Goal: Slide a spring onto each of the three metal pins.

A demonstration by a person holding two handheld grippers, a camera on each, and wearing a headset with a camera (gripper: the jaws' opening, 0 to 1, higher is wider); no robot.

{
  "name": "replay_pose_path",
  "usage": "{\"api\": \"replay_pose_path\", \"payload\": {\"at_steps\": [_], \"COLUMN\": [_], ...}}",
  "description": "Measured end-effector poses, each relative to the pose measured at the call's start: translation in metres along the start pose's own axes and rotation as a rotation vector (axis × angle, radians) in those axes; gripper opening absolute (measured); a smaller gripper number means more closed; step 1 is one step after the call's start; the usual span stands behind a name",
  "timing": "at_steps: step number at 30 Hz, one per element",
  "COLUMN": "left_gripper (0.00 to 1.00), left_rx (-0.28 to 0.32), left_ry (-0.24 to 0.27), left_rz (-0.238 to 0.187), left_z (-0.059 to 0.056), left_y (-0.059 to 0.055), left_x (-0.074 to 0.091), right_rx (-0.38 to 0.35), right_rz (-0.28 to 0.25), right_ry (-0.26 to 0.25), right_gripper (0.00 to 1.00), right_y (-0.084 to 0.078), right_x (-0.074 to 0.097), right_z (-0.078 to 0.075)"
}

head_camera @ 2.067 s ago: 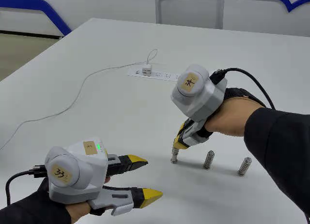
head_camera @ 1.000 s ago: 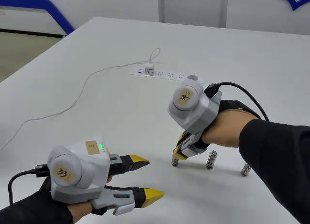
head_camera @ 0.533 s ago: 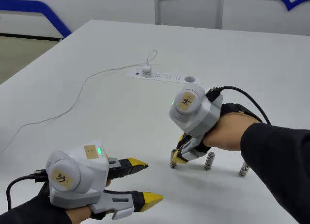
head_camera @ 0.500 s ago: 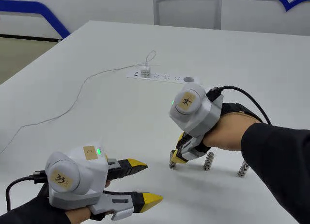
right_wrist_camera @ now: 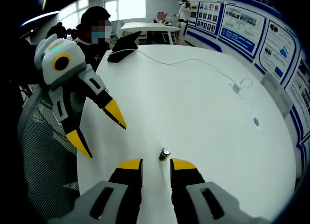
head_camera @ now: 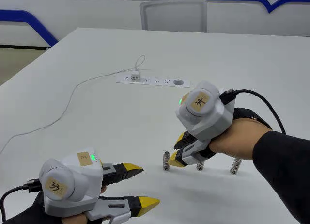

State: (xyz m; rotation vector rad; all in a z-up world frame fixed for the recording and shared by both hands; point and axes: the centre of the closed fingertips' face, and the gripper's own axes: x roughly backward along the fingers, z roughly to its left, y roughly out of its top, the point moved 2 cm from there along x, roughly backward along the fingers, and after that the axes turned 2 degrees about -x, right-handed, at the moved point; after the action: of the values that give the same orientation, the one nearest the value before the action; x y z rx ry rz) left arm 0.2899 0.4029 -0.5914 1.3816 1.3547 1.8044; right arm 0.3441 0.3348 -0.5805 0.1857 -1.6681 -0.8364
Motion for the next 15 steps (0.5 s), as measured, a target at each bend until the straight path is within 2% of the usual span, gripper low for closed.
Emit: {"api": "replay_pose_path", "payload": {"at_steps": [4,8,15], "left_gripper": [0.47,0.47,0.48], "left_rx": [-0.001,-0.003,-0.006], "left_ry": [-0.005,-0.008,-0.015], "left_rz": [-0.001,-0.006,-0.011], "left_z": [-0.002,-0.003,-0.004], "left_y": [0.0,0.001,0.002], "left_x": [0.0,0.0,-0.001], "right_rx": [-0.005,-0.037,-0.054], "right_rz": [-0.024,-0.08,-0.127], "right_ry": [-0.015,-0.015,-0.03], "right_gripper": [0.24,0.25,0.27], "right_y": [-0.006,-0.011,-0.031], "right_x": [0.008,0.019,0.037], "right_z": [0.005,0.012,0.024]}}
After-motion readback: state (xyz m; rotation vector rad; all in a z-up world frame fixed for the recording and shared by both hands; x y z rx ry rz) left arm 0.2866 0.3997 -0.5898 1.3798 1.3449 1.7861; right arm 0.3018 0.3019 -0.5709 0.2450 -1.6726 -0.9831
